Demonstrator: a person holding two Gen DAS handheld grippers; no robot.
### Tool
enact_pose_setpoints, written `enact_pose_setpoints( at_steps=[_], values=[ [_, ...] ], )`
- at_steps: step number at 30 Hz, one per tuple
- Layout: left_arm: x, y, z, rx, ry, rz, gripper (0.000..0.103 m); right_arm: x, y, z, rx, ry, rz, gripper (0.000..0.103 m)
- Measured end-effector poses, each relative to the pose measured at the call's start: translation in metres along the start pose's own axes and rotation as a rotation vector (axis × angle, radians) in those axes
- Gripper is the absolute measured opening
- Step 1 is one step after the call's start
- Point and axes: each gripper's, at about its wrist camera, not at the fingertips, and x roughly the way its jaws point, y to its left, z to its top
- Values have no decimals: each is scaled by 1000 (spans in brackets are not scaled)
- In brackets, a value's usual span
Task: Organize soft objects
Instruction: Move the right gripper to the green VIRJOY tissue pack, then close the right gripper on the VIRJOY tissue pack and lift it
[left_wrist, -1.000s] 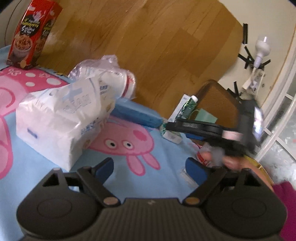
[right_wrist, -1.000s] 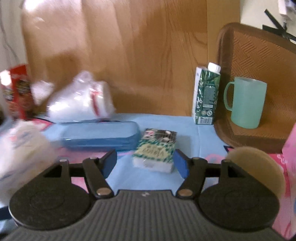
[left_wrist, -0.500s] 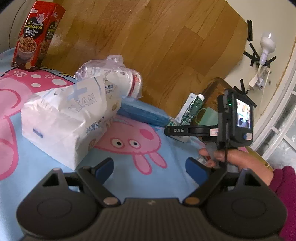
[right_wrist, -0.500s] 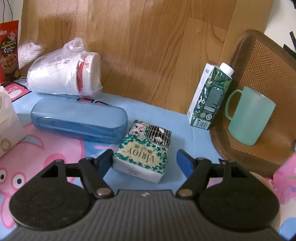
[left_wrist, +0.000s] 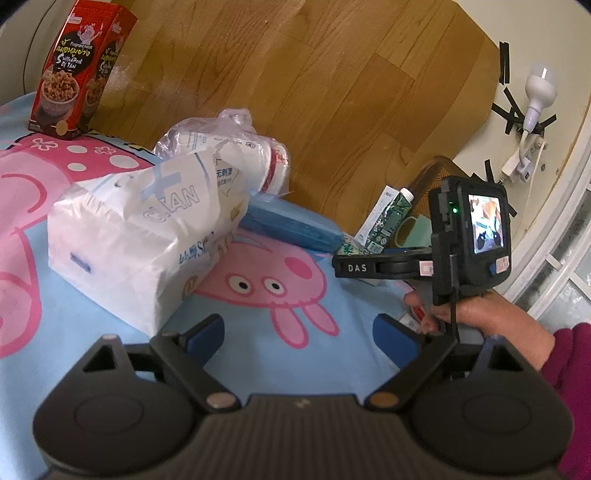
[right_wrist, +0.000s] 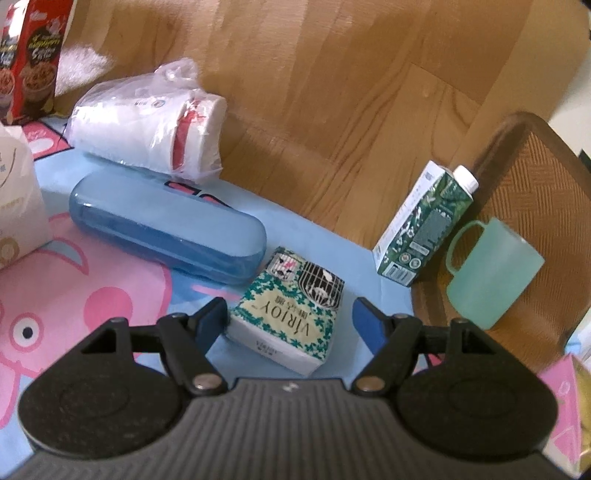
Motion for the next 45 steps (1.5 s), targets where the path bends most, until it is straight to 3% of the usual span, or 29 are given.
enact_pose_setpoints(
  at_steps=[6,13,22,25,27,35,45],
  values=[
    [0,1,0,-8,-1,-6,94,2,0,6,-29,38,23,77],
    [-1,0,-1,-10,-2,-8,95,12,-9,20,-34,135,106,77],
    [0,1,-1,-16,1,-19,95,27,-32,20,143,226,218,80],
    [0,2,0,-16,2,-22,95,30,-37,19,192,245,251,79],
    [1,3,0,-19,2,-24,96,32,-40,19,228,256,287,73],
    [-2,7,1,-48,-24,-24,96,20,-30,14,211,223,291,66],
    [-14,18,1,-117,-103,-7,100,-35,8,-8,2,106,337,66]
  ],
)
